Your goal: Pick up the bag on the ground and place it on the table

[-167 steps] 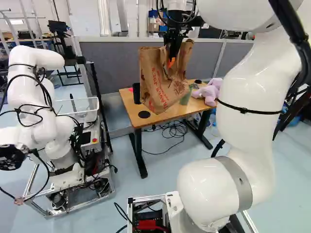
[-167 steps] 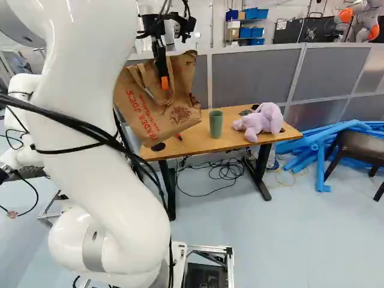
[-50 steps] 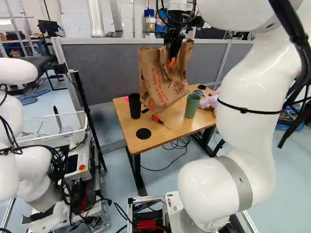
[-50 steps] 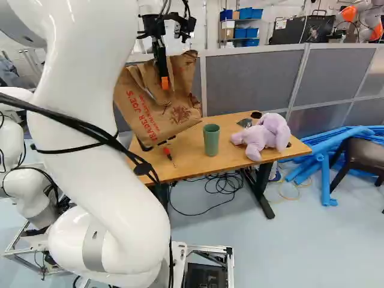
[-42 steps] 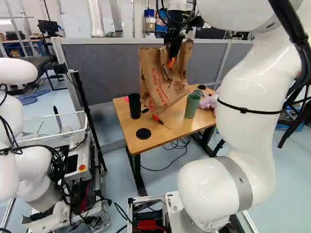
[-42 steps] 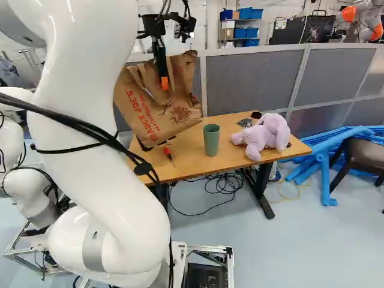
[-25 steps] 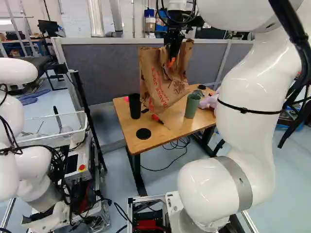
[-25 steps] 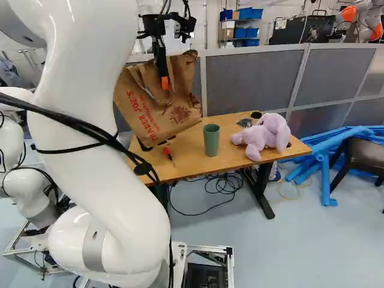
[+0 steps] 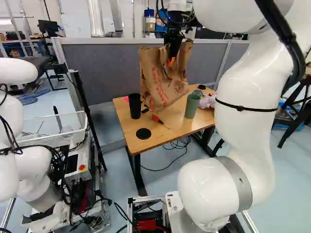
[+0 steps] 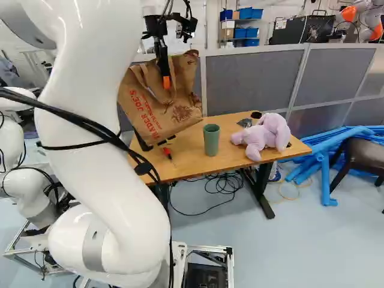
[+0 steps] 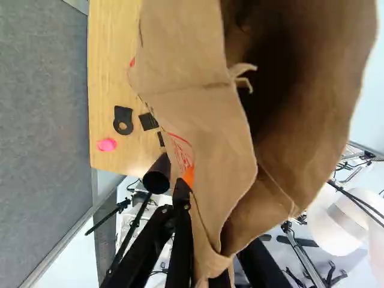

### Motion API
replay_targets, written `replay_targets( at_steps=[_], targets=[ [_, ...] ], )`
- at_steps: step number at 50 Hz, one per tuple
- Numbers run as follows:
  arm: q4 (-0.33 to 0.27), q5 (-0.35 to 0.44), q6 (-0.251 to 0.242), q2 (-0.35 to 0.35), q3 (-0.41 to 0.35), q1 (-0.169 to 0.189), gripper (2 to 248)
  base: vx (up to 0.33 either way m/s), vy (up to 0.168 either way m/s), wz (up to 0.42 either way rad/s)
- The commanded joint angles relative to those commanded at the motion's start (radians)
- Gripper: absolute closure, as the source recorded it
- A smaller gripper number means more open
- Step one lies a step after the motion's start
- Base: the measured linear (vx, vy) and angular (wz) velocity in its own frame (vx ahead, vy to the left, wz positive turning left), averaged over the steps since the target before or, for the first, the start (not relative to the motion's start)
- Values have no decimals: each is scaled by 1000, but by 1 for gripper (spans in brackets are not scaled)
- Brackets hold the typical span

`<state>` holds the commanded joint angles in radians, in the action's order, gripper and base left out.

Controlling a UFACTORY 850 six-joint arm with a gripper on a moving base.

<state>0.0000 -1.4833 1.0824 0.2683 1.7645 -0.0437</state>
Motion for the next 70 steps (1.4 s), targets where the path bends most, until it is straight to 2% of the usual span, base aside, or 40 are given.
replay_targets(
  at_steps=[70],
  targets=[
    [0, 0, 0, 209, 276, 81, 224, 0, 0, 0]
  ],
)
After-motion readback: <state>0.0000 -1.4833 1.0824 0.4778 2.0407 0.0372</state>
